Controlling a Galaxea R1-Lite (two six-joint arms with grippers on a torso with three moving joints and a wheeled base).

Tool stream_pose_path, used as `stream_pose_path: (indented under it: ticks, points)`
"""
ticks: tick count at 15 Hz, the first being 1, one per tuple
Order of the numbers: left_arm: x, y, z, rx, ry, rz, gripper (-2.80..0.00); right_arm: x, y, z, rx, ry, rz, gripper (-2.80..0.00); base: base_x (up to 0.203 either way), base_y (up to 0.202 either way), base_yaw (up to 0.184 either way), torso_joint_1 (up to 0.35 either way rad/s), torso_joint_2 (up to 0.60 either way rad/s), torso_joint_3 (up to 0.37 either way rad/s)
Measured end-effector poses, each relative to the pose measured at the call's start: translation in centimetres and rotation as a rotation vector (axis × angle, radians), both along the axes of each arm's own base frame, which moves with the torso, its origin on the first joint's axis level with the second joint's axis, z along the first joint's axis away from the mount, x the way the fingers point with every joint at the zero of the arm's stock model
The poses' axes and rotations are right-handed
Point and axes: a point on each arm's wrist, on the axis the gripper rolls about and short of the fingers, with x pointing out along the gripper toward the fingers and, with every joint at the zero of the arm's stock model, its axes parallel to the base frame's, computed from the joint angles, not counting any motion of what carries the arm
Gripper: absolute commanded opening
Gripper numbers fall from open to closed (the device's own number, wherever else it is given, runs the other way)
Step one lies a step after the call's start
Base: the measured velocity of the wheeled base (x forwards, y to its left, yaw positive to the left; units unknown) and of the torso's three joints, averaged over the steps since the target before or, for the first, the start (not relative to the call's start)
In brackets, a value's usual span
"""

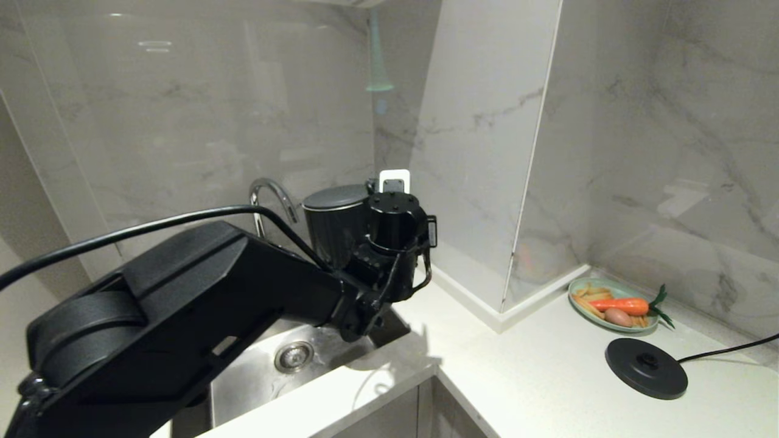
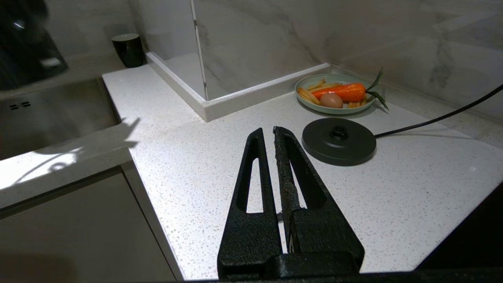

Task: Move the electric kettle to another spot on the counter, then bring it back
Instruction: Place it by the sink

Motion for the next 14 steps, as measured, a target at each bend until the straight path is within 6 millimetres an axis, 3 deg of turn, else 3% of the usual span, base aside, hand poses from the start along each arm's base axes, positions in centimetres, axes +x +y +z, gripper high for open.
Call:
stream_pose_path:
  ticks: [2, 8, 14]
  points:
    - [-0.2, -1.7, -1.7, 0.021, 0.025, -0.055, -2.8, 0.0, 0.0, 0.0, 0.0, 0.0, 0.0, -2.8, 0.0, 0.0, 0.0, 0.0, 0.0, 0.0]
    - [-0.4, -4.3, -4.2, -0.002, 0.032, -0.159, -2.8, 0.0, 0.0, 0.0, 0.0, 0.0, 0.0, -2.8, 0.0, 0.0, 0.0, 0.0, 0.0, 0.0]
    - [-1.7, -5.6, -4.9, -0.008, 0.051, -0.19, -2.8, 0.0, 0.0, 0.0, 0.0, 0.0, 0.0, -2.8, 0.0, 0.0, 0.0, 0.0, 0.0, 0.0]
